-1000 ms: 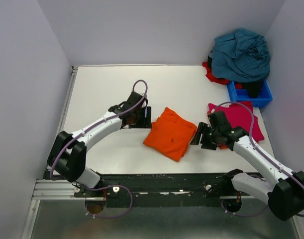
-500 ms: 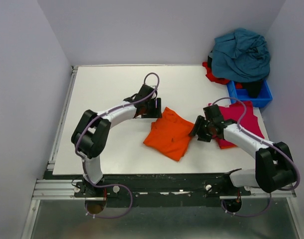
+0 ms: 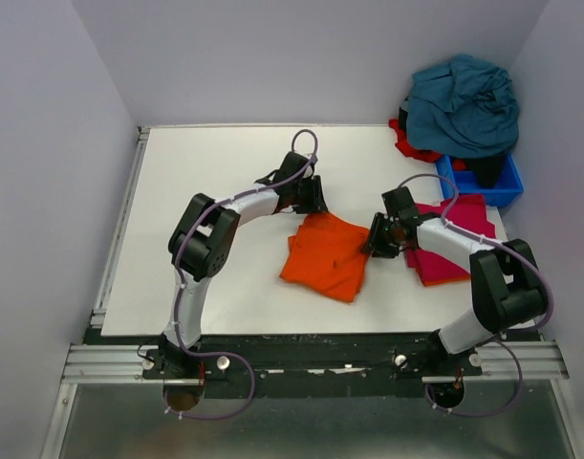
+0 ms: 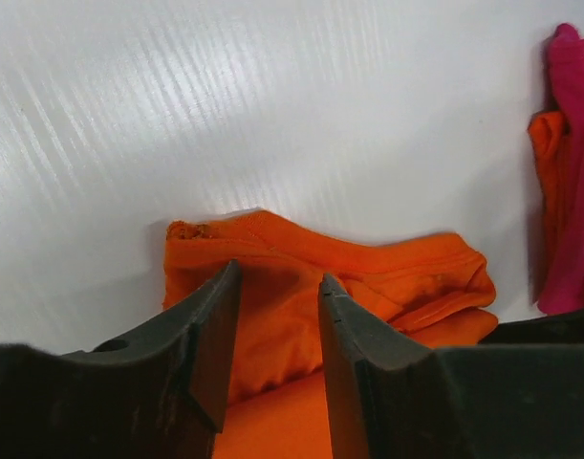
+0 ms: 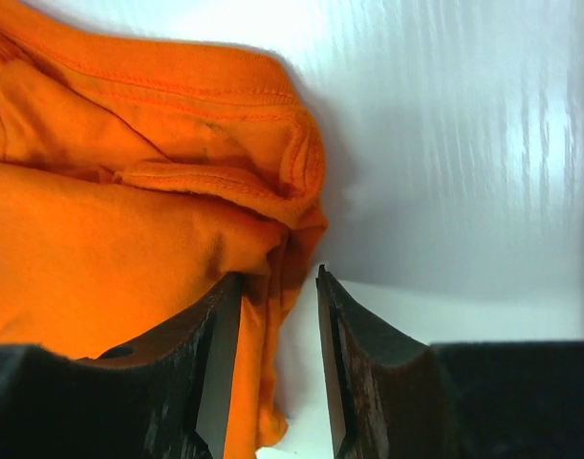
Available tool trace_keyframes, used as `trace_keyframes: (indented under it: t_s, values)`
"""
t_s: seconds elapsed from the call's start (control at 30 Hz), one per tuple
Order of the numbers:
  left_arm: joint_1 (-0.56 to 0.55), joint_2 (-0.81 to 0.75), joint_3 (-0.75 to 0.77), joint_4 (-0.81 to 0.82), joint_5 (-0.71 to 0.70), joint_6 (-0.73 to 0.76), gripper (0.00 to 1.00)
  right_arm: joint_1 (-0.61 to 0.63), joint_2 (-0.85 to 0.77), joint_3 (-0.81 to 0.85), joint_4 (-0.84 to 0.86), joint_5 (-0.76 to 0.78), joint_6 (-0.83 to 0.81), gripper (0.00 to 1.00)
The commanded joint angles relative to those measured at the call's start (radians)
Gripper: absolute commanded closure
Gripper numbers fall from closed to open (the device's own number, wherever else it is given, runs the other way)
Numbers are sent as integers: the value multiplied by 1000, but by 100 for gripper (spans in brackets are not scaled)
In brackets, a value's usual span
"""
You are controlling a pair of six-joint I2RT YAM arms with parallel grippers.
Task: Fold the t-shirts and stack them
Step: Fold the long partially folded tshirt into a neat square
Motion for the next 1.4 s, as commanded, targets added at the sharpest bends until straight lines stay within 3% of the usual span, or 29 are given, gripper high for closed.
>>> trace_keyframes:
  t_s: [0.0, 0.07, 0.23, 0.37, 0.63, 0.83, 1.37]
  values:
    - [9, 48, 12, -33, 4, -17, 61, -7, 50, 84, 32, 16, -63, 55]
    - [16, 25, -17, -35, -60, -26, 69, -7, 81, 130, 32, 2, -82, 54]
    - [52, -26, -112, -30, -230, -54, 74, -7, 186, 260, 25, -58, -113, 53]
    - [65, -37, -109, -78, -361, -55, 75, -7, 201, 314, -23, 17, -106, 49]
    - [75, -96, -74, -30, -304, 15, 56, -7, 125, 319, -46, 140, -163, 46]
    - [77, -182, -80, -50, -283, 35, 37, -7, 156, 376, -24, 34, -217, 49]
    - [86, -323, -317, -44, -191, -26, 40, -7, 306, 459, -11, -95, -222, 51]
